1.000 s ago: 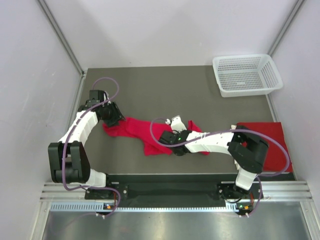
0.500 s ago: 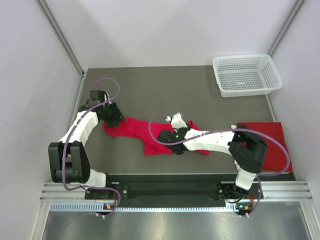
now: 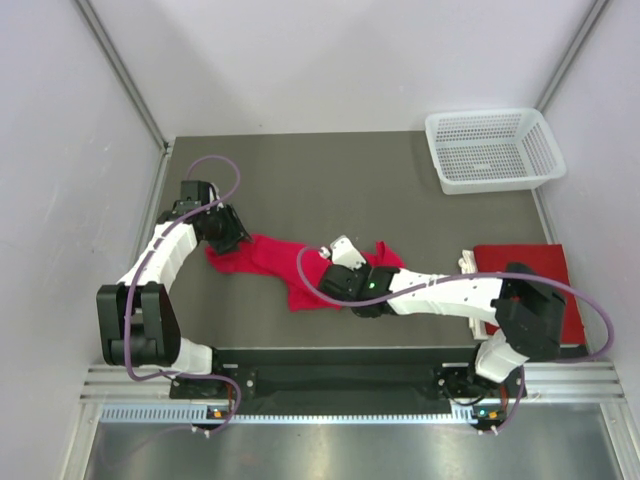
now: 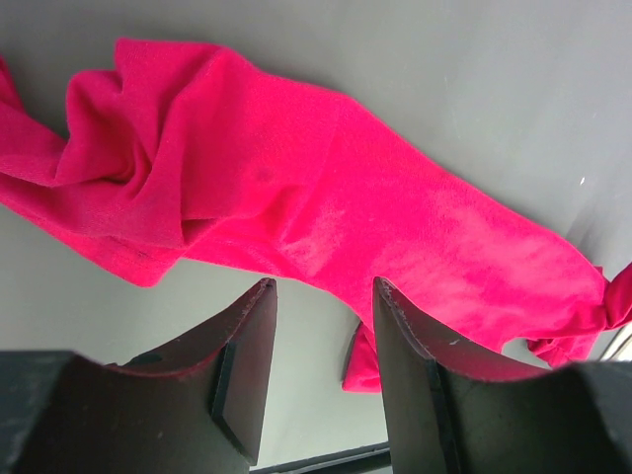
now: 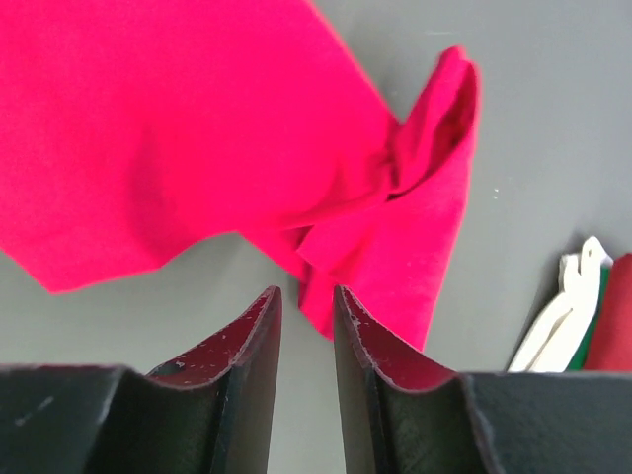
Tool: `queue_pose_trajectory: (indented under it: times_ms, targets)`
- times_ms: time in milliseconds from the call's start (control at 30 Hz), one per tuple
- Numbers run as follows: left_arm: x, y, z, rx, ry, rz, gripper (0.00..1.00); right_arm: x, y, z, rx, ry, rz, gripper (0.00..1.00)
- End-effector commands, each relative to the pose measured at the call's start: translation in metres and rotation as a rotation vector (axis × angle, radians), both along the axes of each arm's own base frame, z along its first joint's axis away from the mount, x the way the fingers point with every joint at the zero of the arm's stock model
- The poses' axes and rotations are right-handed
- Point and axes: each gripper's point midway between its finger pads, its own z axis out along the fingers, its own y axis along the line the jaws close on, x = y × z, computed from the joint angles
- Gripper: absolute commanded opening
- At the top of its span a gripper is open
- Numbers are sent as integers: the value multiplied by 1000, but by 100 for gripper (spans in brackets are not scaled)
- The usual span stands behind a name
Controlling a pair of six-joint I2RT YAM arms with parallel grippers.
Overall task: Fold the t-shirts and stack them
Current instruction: Flatten the tshirt out
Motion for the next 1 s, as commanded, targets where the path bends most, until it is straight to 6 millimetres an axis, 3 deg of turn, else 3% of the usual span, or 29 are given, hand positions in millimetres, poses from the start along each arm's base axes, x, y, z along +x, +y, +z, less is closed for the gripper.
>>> queue_pose_trajectory:
  times_ms: [0, 233, 500, 967]
  targets:
    - [7, 1, 4, 13, -41, -4, 49, -2, 9, -6, -19, 5, 91, 28]
    - [6, 1, 1, 14, -34, -6, 49, 6, 3, -25, -119, -24, 69, 28]
    - [9, 1, 5, 19, -40, -8, 49, 19, -1, -25, -193, -98, 39, 28]
    - [12, 1, 4, 11, -33, -8, 49, 21, 1, -34, -214, -96, 49, 27]
